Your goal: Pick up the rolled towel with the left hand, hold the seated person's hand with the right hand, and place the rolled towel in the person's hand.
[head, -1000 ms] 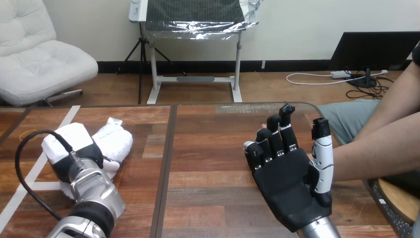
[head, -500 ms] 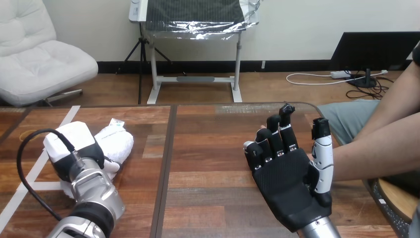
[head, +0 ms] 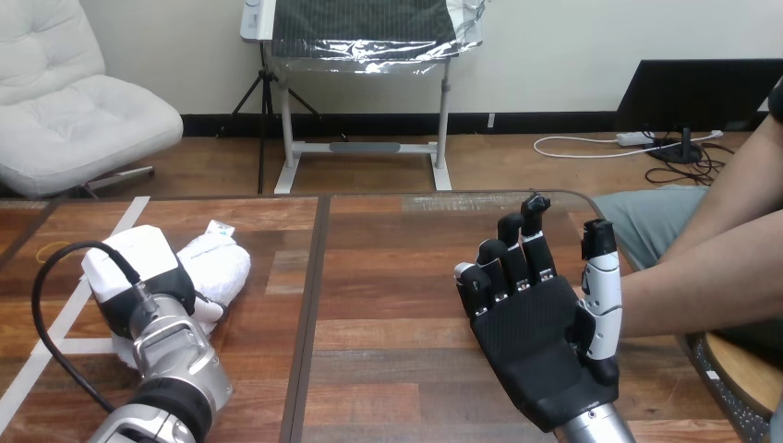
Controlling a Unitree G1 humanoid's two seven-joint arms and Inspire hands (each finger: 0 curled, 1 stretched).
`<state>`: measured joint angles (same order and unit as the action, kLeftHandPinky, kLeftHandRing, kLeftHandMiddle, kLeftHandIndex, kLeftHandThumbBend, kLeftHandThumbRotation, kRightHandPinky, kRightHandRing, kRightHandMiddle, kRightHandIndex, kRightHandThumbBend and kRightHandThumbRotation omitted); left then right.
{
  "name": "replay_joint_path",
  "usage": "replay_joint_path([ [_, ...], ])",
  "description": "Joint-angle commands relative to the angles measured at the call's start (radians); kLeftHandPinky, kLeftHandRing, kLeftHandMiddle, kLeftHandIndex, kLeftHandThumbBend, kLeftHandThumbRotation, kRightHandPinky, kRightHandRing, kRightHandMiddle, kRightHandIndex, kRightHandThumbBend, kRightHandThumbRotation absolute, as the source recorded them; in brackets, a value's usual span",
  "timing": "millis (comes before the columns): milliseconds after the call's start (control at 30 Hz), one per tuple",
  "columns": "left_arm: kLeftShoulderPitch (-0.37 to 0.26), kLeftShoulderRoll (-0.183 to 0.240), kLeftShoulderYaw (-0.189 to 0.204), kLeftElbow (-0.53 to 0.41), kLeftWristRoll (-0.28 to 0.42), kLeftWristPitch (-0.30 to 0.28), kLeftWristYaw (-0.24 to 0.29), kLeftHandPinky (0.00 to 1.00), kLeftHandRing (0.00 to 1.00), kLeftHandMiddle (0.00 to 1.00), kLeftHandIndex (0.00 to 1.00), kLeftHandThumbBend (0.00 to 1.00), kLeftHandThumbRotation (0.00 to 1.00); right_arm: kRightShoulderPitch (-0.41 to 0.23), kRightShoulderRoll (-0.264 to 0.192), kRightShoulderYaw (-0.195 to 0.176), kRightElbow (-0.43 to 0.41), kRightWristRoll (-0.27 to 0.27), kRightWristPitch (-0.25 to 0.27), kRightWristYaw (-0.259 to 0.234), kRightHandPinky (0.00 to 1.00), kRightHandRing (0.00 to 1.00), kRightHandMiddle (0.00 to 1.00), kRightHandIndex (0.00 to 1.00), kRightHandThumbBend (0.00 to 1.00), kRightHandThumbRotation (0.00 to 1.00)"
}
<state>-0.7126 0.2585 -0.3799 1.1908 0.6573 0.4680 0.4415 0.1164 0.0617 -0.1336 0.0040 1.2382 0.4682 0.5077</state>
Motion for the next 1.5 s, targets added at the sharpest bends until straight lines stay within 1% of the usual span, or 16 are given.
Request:
replay_joint_path([
  [0,0.049,0.011,0.000,0.009,-0.016,-0.080,0.053,0.15,0.20,0.31,0.62,0.72,0.08,-0.051,0.074,-0.014,-0.042,0.018,-0.011,-0.010,0.31,0.46,0.55,0.57,0.66,0.26],
  [167,0.087,0.026,0.027,-0.017,-0.046,-0.205,0.138,0.14,0.20,0.30,0.54,0.72,0.05,-0.051,0.073,-0.013,-0.044,0.016,-0.013,-0.013,0.31,0.46,0.55,0.57,0.66,0.26],
  [200,0.102,0.030,0.042,-0.029,-0.064,-0.258,0.161,0.14,0.20,0.30,0.53,0.72,0.05,-0.051,0.073,-0.012,-0.045,0.017,-0.013,-0.014,0.31,0.46,0.55,0.57,0.66,0.26],
  [267,0.117,0.034,0.059,-0.038,-0.084,-0.320,0.187,0.15,0.20,0.30,0.51,0.71,0.06,-0.051,0.072,-0.013,-0.046,0.018,-0.013,-0.015,0.31,0.46,0.55,0.57,0.65,0.26],
  [300,0.136,0.038,0.085,-0.057,-0.116,-0.394,0.194,0.15,0.20,0.30,0.50,0.70,0.06,-0.051,0.072,-0.013,-0.045,0.019,-0.012,-0.016,0.30,0.46,0.55,0.57,0.65,0.26],
  [367,0.155,0.041,0.114,-0.073,-0.152,-0.477,0.200,0.17,0.23,0.33,0.49,0.68,0.08,-0.051,0.072,-0.014,-0.045,0.021,-0.010,-0.017,0.30,0.46,0.55,0.57,0.66,0.26],
  [400,0.178,0.040,0.146,-0.099,-0.196,-0.559,0.187,0.18,0.24,0.34,0.48,0.68,0.08,-0.052,0.072,-0.014,-0.045,0.023,-0.009,-0.018,0.30,0.46,0.55,0.57,0.66,0.26],
  [500,0.220,0.031,0.208,-0.147,-0.285,-0.705,0.151,0.23,0.30,0.38,0.48,0.68,0.10,-0.052,0.072,-0.014,-0.045,0.024,-0.009,-0.020,0.30,0.46,0.55,0.57,0.66,0.26],
  [667,0.266,-0.002,0.282,-0.202,-0.411,-0.862,0.079,0.29,0.36,0.42,0.49,0.70,0.08,-0.053,0.073,-0.014,-0.045,0.025,-0.011,-0.021,0.30,0.46,0.55,0.57,0.65,0.26],
  [700,0.279,-0.014,0.298,-0.220,-0.447,-0.903,0.049,0.30,0.36,0.42,0.49,0.71,0.08,-0.053,0.073,-0.014,-0.044,0.025,-0.011,-0.021,0.30,0.46,0.55,0.57,0.65,0.26],
  [767,0.292,-0.025,0.314,-0.234,-0.485,-0.947,0.016,0.31,0.37,0.43,0.49,0.71,0.07,-0.054,0.073,-0.014,-0.044,0.025,-0.011,-0.021,0.30,0.46,0.55,0.57,0.65,0.26],
  [800,0.304,-0.041,0.332,-0.252,-0.534,-0.981,-0.032,0.31,0.37,0.43,0.49,0.72,0.07,-0.055,0.073,-0.014,-0.043,0.024,-0.012,-0.021,0.30,0.46,0.55,0.57,0.65,0.26],
  [900,0.325,-0.073,0.366,-0.292,-0.633,-1.028,-0.128,0.33,0.38,0.44,0.49,0.72,0.05,-0.056,0.073,-0.014,-0.043,0.024,-0.012,-0.023,0.30,0.46,0.55,0.57,0.65,0.26],
  [1000,0.346,-0.102,0.386,-0.342,-0.712,-1.036,-0.196,0.34,0.39,0.44,0.48,0.74,0.05,-0.057,0.073,-0.014,-0.042,0.025,-0.011,-0.024,0.31,0.46,0.55,0.57,0.66,0.26],
  [1300,0.419,-0.160,0.396,-0.501,-0.856,-1.046,-0.329,0.33,0.39,0.44,0.48,0.77,0.06,-0.060,0.072,-0.012,-0.039,0.016,-0.017,-0.019,0.30,0.45,0.55,0.57,0.66,0.26],
  [1467,0.455,-0.186,0.396,-0.579,-0.908,-1.041,-0.390,0.32,0.39,0.44,0.47,0.77,0.06,-0.062,0.072,-0.013,-0.036,0.016,-0.018,-0.015,0.30,0.45,0.55,0.57,0.66,0.26],
])
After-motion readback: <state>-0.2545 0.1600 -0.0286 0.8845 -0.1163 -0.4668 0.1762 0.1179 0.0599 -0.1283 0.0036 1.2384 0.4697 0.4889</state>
